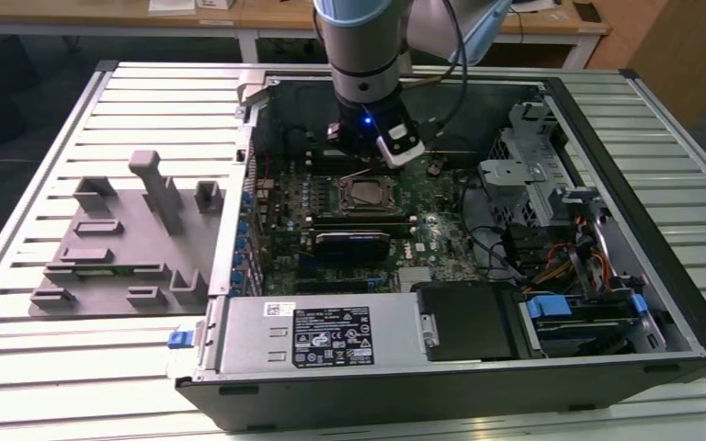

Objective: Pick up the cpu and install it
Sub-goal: 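Install the first cpu locking lever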

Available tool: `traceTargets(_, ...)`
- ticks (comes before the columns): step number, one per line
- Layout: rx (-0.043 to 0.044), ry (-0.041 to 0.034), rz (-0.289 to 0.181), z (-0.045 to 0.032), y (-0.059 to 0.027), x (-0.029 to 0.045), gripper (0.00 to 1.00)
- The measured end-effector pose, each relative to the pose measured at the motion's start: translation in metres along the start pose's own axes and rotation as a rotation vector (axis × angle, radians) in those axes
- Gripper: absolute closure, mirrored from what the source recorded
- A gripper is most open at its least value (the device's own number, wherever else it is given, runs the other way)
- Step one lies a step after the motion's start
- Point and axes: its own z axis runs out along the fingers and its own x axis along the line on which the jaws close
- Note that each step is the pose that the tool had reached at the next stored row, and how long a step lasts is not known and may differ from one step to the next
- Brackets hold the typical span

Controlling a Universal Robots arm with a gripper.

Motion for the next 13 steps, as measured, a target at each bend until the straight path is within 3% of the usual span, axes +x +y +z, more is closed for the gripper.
traceTargets(13,0.0088,-0.0156,0.044,0.0028,0.0031,0.0088,0.89)
